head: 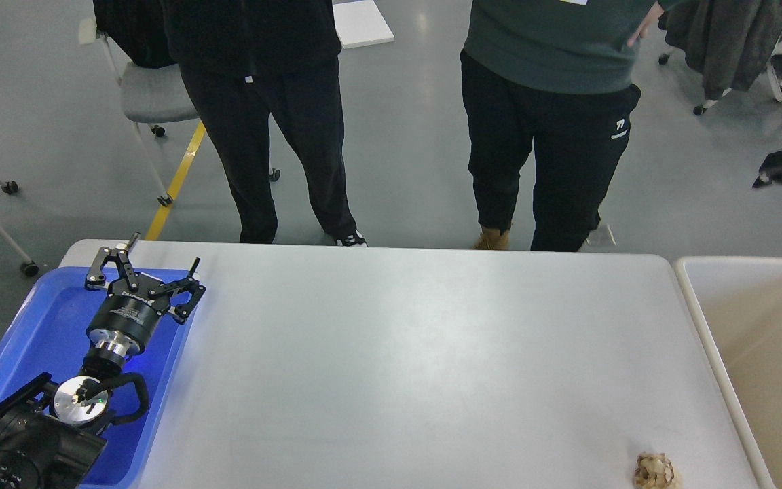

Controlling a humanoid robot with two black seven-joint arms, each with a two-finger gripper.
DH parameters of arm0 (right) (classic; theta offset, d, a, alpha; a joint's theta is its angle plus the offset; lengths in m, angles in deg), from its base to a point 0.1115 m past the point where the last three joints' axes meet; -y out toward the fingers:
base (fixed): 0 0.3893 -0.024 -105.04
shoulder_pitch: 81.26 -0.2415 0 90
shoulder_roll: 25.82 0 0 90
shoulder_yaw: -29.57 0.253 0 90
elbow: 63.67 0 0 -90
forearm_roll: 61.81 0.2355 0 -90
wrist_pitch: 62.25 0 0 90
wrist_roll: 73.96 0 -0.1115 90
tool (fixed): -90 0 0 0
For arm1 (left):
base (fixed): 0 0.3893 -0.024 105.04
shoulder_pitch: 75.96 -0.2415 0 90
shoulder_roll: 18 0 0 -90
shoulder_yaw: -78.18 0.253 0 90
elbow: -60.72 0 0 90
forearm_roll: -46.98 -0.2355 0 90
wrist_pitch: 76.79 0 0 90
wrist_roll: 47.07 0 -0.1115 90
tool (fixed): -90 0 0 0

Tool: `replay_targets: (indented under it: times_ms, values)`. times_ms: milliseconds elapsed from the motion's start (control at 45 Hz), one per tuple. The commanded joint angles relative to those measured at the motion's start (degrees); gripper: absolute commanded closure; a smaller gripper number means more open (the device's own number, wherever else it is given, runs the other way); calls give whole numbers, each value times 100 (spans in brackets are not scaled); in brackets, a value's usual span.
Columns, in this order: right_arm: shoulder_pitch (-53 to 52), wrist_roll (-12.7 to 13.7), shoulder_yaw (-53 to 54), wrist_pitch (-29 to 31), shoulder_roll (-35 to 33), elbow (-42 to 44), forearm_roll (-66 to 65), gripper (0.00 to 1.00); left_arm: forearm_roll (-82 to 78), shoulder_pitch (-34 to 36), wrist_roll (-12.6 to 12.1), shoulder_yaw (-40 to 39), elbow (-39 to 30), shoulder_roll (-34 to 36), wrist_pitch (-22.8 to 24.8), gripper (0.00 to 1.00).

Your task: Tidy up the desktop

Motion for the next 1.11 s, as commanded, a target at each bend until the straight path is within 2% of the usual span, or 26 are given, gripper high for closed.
replay_targets:
  times_ms: [0,267,489,689,911,1089]
  values:
    - [-1482,28,-159,-89,-352,-2101,-1287,0,0,0,0,0,0,0,0,0]
    - [-2625,19,-976,-97,-230,-4105,-1305,0,-9,0,-9,0,0,0,0,0]
    - [-3679,10,-1969,-97,429,-5319,-1007,0,-9,0,-9,0,0,0,0,0]
    - [-4269,1,-2426,-18,1211,-5715,-49,0,-9,0,-9,0,0,0,0,0]
    - [-4489,-16,-3296,-1,2248,-5830,400,0,-9,0,-9,0,0,0,0,0]
    - [-4428,-7,-3490,-1,2645,-5935,708,0,-9,0,-9,0,0,0,0,0]
